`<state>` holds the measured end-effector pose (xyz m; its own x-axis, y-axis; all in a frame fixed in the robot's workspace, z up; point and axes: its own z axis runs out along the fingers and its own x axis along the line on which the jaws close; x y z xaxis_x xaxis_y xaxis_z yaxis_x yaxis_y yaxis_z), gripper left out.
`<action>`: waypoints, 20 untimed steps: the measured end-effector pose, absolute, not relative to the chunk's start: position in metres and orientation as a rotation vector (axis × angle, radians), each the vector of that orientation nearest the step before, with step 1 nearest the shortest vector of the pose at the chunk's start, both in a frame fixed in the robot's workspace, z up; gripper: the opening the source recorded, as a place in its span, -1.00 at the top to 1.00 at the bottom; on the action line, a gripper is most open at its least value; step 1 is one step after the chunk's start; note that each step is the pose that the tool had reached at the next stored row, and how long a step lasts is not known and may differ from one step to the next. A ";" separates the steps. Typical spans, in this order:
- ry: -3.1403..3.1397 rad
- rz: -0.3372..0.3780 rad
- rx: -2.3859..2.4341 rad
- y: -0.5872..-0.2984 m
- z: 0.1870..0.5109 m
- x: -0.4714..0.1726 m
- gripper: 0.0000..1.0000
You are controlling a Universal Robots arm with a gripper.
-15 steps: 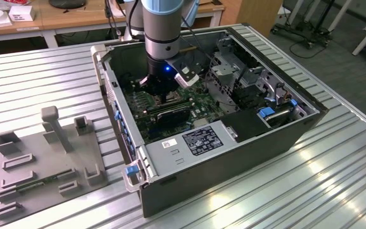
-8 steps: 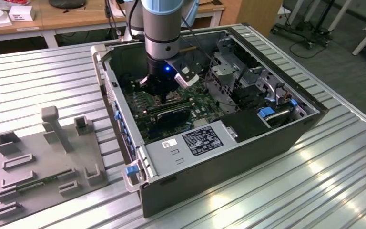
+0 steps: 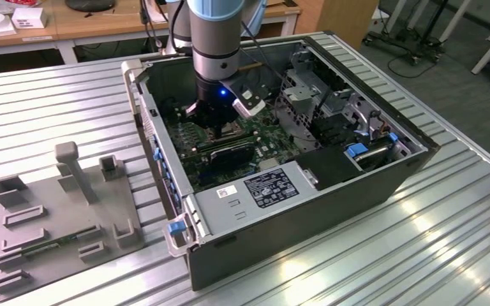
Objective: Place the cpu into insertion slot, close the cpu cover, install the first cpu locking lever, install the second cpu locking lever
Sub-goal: 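Install the second cpu locking lever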
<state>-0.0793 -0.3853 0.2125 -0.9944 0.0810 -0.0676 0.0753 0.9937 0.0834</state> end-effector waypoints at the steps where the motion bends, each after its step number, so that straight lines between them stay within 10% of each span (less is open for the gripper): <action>1: 3.066 0.124 0.120 -0.385 0.212 -0.079 0.80; 20: 3.065 0.124 0.120 -0.385 0.212 -0.080 0.80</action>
<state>-0.0801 -0.3853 0.2123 -0.9944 0.0811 -0.0681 0.0753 0.9937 0.0835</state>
